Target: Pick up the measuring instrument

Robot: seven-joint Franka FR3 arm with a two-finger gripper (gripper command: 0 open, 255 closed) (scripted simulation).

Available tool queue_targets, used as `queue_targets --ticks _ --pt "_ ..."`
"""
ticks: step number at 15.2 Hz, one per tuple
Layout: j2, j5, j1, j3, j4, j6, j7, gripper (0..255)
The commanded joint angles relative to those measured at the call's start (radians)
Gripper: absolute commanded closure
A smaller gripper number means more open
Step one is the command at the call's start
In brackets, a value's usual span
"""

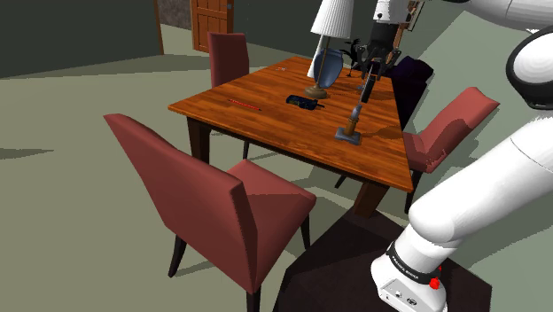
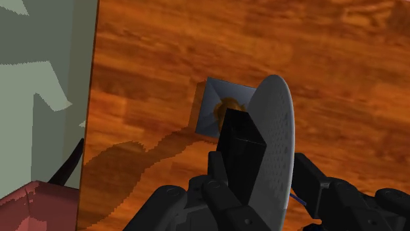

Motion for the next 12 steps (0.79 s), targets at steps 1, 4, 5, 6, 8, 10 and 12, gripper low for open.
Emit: queue_targets --ticks 1,4,5,6,8,10,12 --pt "0.001 0.000 0.000 0.000 -0.001 0.000 0.000 255" --pt "0.000 0.000 0.000 0.000 -0.002 0.000 0.000 255" --pt "-0.001 0.000 0.001 0.001 -0.004 0.001 0.001 255" --pt "0.004 0.001 0.001 0.001 0.016 -0.013 0.000 255" --pt "0.016 0.002 0.001 0.001 0.056 -0.042 -0.003 255" --pt "0.029 0.003 0.001 0.000 0.099 -0.071 -0.006 255" --pt "0.044 0.004 0.001 0.000 0.143 -0.101 -0.010 255"
